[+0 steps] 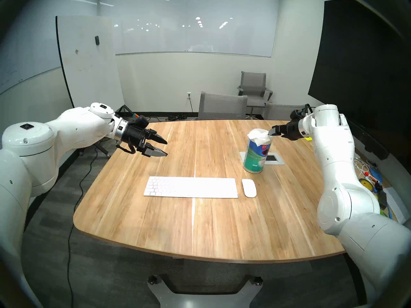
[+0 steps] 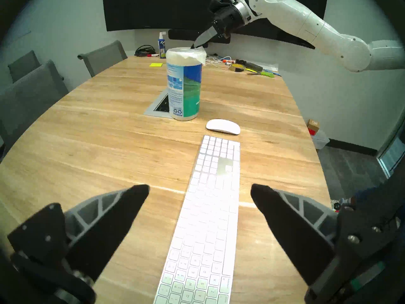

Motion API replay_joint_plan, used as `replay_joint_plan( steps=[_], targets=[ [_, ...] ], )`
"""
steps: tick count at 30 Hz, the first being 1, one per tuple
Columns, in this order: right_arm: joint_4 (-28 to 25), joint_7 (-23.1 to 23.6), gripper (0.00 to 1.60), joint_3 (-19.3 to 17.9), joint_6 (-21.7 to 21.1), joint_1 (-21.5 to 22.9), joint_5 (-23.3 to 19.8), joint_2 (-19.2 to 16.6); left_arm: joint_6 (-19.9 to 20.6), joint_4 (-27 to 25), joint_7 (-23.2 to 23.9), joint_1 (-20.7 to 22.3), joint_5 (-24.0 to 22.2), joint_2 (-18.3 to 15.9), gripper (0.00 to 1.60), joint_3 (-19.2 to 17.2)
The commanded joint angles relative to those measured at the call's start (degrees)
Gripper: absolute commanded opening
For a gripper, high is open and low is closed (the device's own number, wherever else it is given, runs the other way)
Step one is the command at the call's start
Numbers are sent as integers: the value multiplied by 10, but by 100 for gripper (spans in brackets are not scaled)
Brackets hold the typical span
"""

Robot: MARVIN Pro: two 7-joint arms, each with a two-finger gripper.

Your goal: Wipe the keyboards and mice with a disinfecting wipe, then set the wipe down

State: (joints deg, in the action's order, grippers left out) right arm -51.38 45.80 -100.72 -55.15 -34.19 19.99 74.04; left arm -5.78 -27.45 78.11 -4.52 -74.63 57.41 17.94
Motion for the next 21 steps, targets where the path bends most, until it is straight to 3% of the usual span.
replay_joint_plan(
  steps=[1,21],
  targets=[
    [-9,0,160,0,1,16,2,0,-3,14,-15,13,-2,36,160,-9],
    [-8,6,160,-6,1,17,13,3,0,96,-13,18,13,117,160,-1]
  ],
)
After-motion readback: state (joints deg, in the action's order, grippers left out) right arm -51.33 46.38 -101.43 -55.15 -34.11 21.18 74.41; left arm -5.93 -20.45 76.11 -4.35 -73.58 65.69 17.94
